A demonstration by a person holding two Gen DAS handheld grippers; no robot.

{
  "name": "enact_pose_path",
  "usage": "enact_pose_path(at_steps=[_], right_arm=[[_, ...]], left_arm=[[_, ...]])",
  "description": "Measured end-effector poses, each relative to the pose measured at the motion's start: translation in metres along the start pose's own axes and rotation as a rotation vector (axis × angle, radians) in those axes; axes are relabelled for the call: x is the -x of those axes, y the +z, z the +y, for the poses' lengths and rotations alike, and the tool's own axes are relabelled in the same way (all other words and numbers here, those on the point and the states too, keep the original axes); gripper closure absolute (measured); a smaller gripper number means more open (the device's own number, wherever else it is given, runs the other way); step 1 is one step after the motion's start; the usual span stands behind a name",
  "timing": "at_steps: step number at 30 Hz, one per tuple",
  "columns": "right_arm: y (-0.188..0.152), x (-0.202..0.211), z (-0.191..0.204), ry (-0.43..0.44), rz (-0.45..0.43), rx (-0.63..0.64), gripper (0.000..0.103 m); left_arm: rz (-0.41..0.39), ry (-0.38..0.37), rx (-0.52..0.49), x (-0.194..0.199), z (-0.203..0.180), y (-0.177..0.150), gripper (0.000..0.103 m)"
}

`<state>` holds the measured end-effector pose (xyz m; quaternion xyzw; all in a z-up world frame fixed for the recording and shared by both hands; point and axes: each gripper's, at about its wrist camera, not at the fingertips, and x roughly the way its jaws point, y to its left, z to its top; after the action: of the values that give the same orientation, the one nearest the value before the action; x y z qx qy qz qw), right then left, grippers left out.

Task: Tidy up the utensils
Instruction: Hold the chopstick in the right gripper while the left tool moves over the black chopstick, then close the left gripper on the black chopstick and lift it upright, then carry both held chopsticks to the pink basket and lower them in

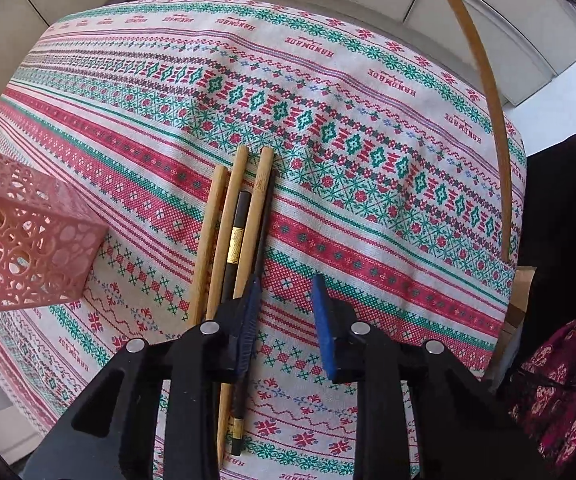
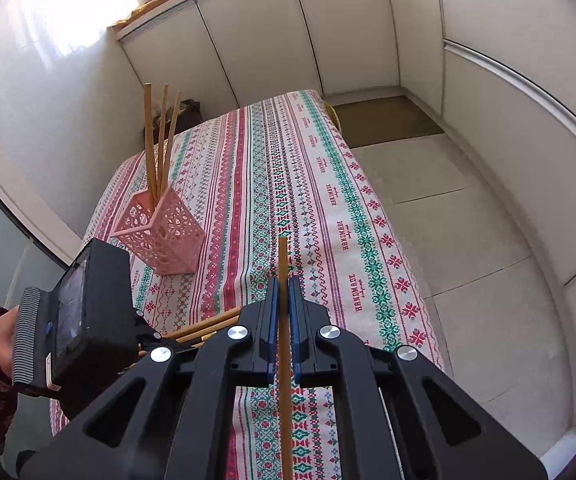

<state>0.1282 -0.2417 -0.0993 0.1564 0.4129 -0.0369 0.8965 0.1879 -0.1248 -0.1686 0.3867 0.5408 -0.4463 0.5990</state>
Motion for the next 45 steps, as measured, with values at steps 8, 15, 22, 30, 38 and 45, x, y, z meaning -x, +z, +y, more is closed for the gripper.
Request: enact_pose_path(at_steps=[8, 15, 22, 30, 38, 45], right_arm=[[0.002, 0.002, -0.01, 0.014, 0.003, -0.029, 0.098], [0.004, 0.003, -0.02, 0.015, 0.003, -0.063, 0.098], [0.003, 0.008, -0.013, 0.037, -0.015, -0.061, 0.097], [-0.005, 0.032, 0.025, 0.036, -0.127, 0.026, 0.097], [0.005, 0.062, 0.07, -0.011, -0.255, 0.125, 0.097], [0.042, 0.081, 0.09, 0.027, -0.301, 0.141, 0.098]], left_arm=[[0.121, -0.021, -0.017, -0.014, 0.017, 0.018, 0.079], [0.108, 0.032, 0.07, 0.003, 0.013, 0.025, 0.089], [-0.133, 0.1, 0.37, 0.031, -0.003, -0.008, 0.099], [-0.676, 0.23, 0.643, 0.126, -0.031, -0.083, 0.099], [-1.004, 0.399, 0.716, 0.191, -0.053, -0.128, 0.099], [-1.123, 0.427, 0.783, 0.227, -0.026, -0.138, 0.099]])
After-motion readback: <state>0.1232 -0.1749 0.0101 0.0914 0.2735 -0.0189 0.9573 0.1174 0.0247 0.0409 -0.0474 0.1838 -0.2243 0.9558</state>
